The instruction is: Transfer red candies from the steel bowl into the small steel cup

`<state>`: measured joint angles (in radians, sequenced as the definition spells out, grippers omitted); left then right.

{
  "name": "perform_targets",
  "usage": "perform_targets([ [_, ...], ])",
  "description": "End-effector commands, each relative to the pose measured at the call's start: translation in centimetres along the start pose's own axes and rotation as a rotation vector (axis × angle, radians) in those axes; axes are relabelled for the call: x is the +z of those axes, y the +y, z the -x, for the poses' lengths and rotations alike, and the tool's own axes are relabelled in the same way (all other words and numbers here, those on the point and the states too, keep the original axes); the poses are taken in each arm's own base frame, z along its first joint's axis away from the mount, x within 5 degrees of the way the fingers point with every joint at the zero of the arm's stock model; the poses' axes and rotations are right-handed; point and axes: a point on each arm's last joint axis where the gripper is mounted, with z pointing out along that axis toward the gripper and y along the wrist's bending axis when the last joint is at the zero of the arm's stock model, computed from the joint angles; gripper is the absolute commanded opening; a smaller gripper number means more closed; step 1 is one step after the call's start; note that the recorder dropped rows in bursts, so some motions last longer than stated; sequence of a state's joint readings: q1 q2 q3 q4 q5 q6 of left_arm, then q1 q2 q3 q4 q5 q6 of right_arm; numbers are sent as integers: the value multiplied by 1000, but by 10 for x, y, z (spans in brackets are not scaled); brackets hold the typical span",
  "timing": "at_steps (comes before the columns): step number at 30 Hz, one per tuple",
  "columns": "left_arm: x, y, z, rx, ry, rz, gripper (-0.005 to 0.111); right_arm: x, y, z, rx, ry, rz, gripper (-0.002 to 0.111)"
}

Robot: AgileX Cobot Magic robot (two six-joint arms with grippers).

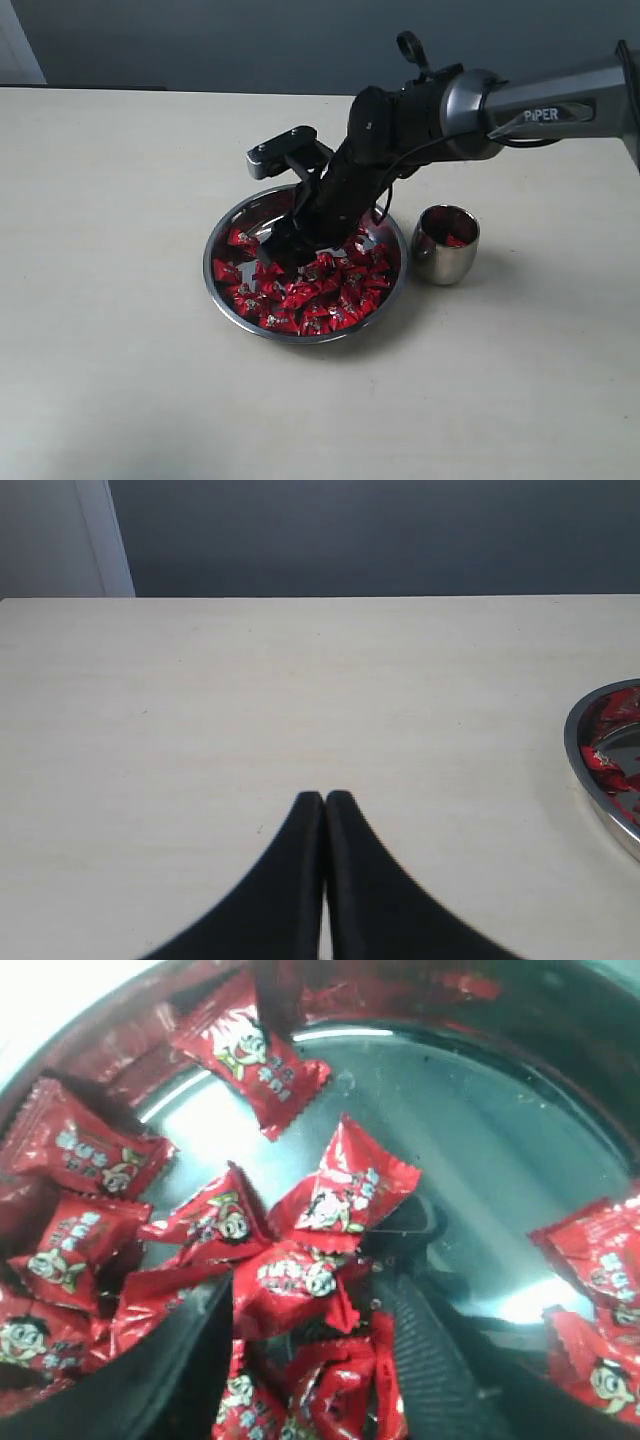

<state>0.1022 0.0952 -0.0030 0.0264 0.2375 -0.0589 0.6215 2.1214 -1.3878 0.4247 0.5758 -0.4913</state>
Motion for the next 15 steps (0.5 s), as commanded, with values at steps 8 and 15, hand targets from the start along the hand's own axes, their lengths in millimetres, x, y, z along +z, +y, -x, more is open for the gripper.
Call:
perform_targets([
  [8, 0, 0, 0, 1, -8, -5, 0, 7, -5, 1, 10, -30, -21, 3],
  [15, 0, 0, 0, 1, -8, -5, 0, -15, -3, 12, -13, -103, -45, 0],
])
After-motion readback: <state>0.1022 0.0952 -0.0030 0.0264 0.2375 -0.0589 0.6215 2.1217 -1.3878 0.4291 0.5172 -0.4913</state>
